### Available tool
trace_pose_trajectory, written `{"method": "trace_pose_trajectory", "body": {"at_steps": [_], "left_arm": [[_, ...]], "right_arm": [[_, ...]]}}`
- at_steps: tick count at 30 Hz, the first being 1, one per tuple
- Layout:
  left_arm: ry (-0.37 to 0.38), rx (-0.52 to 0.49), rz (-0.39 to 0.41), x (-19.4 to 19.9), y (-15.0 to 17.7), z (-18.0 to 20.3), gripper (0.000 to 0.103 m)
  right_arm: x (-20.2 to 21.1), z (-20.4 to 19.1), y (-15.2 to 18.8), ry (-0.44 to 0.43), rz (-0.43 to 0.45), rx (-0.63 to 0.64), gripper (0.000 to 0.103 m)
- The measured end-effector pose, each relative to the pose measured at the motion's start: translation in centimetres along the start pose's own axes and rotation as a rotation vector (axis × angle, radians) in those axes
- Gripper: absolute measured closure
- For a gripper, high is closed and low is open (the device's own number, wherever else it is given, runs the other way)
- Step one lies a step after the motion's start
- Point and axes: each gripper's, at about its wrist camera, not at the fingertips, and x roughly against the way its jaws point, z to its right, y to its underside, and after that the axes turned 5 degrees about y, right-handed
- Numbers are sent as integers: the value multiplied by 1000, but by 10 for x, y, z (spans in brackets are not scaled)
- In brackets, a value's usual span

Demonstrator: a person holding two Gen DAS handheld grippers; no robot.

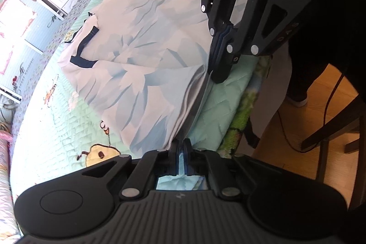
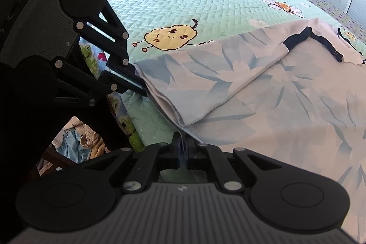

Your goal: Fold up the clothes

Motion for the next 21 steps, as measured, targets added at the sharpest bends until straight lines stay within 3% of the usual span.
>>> {"method": "trace_pose_trajectory", "body": {"at_steps": [3, 5, 7, 15, 21], "left_arm": [[-8, -17, -13, -1, 2, -2, 98], [-2, -27, -21, -1, 4, -3, 98], [2, -44, -28, 0, 5, -2, 98], [5, -96, -43, 0, 10, 2, 97], [-70, -157, -42, -7, 12, 12, 94]], "right_arm": [[-1, -5, -2, 9, 4, 41, 94], [-1, -7, -3, 12, 8, 61, 83], [-1, -8, -3, 11, 12, 71, 80], [-2, -5, -4, -1, 9, 42, 79], [-2, -6, -4, 1, 6, 42, 78]]}}
